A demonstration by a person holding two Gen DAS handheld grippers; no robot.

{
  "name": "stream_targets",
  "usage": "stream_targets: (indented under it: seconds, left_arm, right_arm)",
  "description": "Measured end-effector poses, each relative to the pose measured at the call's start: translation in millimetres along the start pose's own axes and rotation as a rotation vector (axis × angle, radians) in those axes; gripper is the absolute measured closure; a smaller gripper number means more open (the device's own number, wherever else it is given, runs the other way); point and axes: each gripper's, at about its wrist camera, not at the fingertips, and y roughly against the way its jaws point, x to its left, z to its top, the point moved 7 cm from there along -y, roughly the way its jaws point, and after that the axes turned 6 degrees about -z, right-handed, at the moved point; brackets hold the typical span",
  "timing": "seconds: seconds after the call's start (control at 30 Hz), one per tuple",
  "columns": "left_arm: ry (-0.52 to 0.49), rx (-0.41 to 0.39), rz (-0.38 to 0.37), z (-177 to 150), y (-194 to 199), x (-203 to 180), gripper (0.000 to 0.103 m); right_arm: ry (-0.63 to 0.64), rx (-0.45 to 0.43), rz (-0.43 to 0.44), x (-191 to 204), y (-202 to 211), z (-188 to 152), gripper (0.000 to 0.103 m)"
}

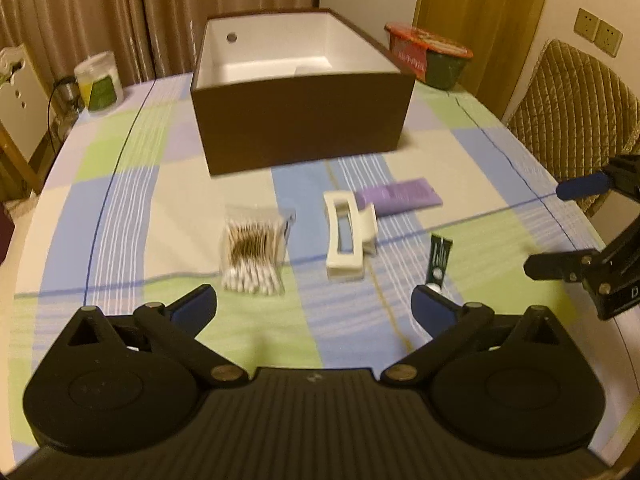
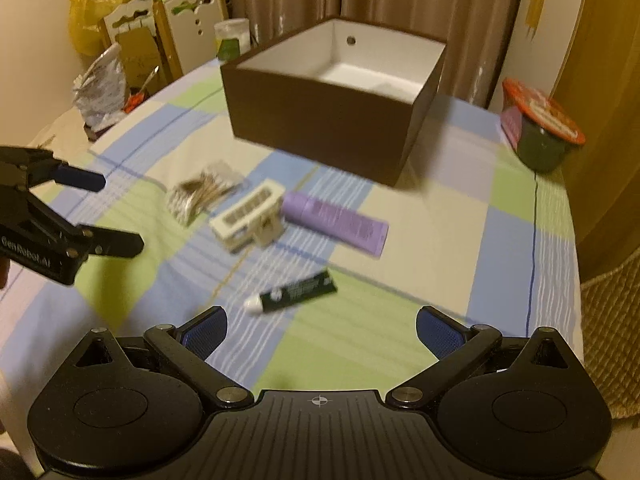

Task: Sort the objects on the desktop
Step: 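Move both grippers back toward the remaining items on the table, then grasp the purple tube with the right gripper while the left gripper grasps the white hair clip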

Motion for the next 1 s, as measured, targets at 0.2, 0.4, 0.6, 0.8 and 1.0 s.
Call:
stream_targets:
  seconds: [0.2, 0.4, 0.6, 0.8, 1.0]
  left_arm:
    - [0.006, 0.029, -0.014, -9, 0, -6, 0.001]
    - [-0.001, 0.035, -0.027, -9, 0, -14, 0.001]
    - [-0.001, 0.042, -0.034, -9, -2, -19, 0.001]
    - [0.007, 0.049, -0.035, -9, -6, -18, 0.001]
    - [0.017, 0.049, -0.034, -7, -9, -15, 0.001]
  right_arm:
    - [-0.01, 0.037, 0.003, 3, -2, -15, 0.0]
    - [0.002, 0.047, 0.004, 5, -5, -14, 0.0]
    - [0.003, 0.059, 0.009, 7, -8, -15, 0.0]
    - [0.001, 0.069, 0.012, 6, -12, -15, 0.0]
    - [0.006, 0.079, 0.013, 5, -18, -14, 0.0]
